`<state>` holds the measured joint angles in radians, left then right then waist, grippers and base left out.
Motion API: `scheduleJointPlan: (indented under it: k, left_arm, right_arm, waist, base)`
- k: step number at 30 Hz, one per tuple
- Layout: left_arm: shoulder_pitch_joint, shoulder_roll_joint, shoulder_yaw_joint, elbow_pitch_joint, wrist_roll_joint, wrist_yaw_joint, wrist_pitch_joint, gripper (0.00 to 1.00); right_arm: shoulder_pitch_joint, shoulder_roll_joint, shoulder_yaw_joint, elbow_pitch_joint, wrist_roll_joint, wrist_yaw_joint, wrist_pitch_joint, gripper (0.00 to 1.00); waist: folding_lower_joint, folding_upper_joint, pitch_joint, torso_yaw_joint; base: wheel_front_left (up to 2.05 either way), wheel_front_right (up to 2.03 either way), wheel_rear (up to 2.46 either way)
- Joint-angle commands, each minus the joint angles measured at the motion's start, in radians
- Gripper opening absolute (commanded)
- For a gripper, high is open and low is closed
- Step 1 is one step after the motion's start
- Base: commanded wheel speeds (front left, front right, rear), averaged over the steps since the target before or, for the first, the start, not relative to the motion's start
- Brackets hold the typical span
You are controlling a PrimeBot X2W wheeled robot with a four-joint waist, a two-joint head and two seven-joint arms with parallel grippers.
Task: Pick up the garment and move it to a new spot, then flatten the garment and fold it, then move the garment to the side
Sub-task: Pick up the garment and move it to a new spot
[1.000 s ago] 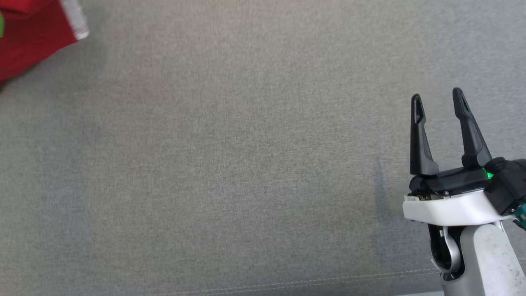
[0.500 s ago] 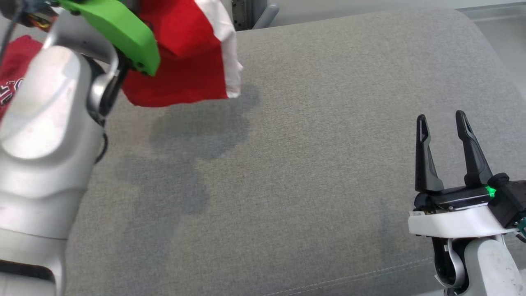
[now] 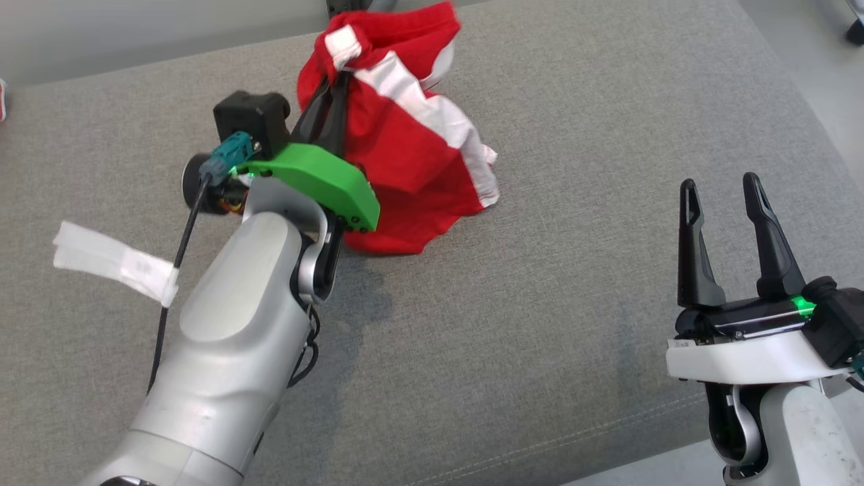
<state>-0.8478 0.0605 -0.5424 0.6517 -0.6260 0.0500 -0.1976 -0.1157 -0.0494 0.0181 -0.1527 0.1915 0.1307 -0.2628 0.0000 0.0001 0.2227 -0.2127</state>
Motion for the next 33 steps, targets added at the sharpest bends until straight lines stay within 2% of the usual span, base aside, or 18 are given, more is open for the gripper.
scheduleJointPlan:
  k: [1, 8, 14, 16, 17, 25, 33]
  left_arm:
    - [0.022, 0.000, 0.008, 0.017, -0.013, 0.009, -0.012, 0.00]
    - [0.118, -0.003, 0.082, 0.178, -0.070, 0.029, -0.063, 0.00]
    - [0.190, -0.005, 0.177, 0.191, -0.068, 0.018, -0.068, 0.00]
    - [0.214, -0.006, 0.201, 0.177, -0.052, 0.011, -0.068, 0.46]
    - [0.223, -0.006, 0.214, 0.167, -0.042, 0.009, -0.068, 1.00]
    - [0.322, -0.009, 0.259, 0.067, -0.001, -0.043, -0.067, 1.00]
    - [0.428, -0.009, 0.288, -0.059, 0.077, -0.053, -0.067, 1.00]
  right_arm:
    - [-0.013, -0.002, -0.003, -0.003, 0.008, 0.000, -0.003, 1.00]
    - [-0.019, -0.002, -0.011, 0.005, 0.009, 0.000, -0.003, 1.00]
    - [-0.021, -0.002, -0.016, 0.015, -0.008, 0.000, -0.003, 1.00]
    - [-0.019, -0.002, -0.015, 0.019, -0.011, 0.000, -0.003, 1.00]
    - [-0.017, -0.002, -0.013, 0.022, -0.012, 0.000, -0.003, 1.00]
    - [0.006, -0.002, -0.003, 0.055, -0.024, 0.000, -0.003, 1.00]
    - [0.032, -0.002, -0.004, 0.082, -0.033, 0.000, -0.003, 1.00]
  waist:
    - [0.0000, -0.0001, 0.021, -0.008]
    - [0.0000, -0.0001, 0.042, 0.015]
    - [0.0000, -0.0001, 0.030, 0.050]
    - [0.0000, -0.0001, 0.022, 0.061]
    - [0.0000, -0.0001, 0.017, 0.066]
    - [0.0000, -0.0001, -0.033, 0.092]
    - [0.0000, -0.0001, -0.084, 0.109]
  base:
    - [0.00, 0.00, 0.00]
    - [0.00, 0.00, 0.00]
    - [0.00, 0.00, 0.00]
    - [0.00, 0.00, 0.00]
    - [0.00, 0.00, 0.00]
    - [0.00, 0.00, 0.00]
    - [0.00, 0.00, 0.00]
